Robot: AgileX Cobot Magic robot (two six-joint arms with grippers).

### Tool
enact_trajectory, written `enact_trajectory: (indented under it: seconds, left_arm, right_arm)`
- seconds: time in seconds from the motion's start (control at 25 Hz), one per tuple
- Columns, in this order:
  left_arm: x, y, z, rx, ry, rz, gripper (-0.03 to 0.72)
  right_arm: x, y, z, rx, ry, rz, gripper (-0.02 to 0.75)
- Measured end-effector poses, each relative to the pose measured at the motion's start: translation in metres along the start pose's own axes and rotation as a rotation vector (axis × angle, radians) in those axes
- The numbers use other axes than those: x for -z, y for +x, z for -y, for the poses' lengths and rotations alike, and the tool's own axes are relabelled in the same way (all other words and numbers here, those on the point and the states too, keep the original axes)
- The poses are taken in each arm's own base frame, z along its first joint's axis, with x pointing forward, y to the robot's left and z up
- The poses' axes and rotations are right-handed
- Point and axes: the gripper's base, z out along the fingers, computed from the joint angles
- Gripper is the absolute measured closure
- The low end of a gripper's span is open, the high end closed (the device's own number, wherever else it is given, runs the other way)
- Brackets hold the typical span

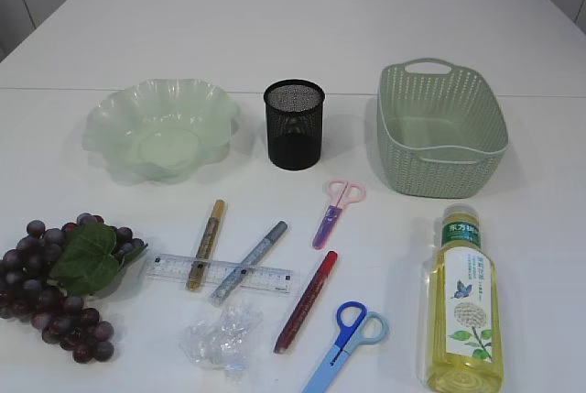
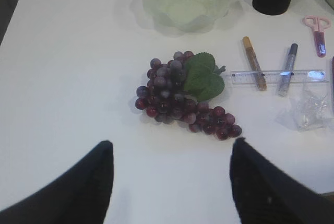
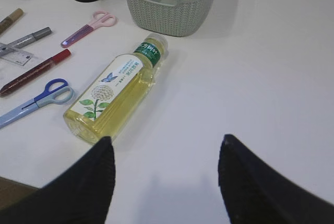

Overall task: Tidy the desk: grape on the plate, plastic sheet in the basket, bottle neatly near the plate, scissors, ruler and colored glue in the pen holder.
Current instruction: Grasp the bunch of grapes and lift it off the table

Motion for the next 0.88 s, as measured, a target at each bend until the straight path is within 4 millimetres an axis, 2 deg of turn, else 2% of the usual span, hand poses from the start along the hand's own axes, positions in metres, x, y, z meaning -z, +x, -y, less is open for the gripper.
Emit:
enact_trajectory:
  seconds: [0.88]
  left_arm:
    - [-0.0027, -0.0015, 0.0, 0.001, 0.002, -0.022, 0.183]
  right_arm:
    - [0.0, 0.0, 0.0, 0.0, 0.0, 0.0, 0.248]
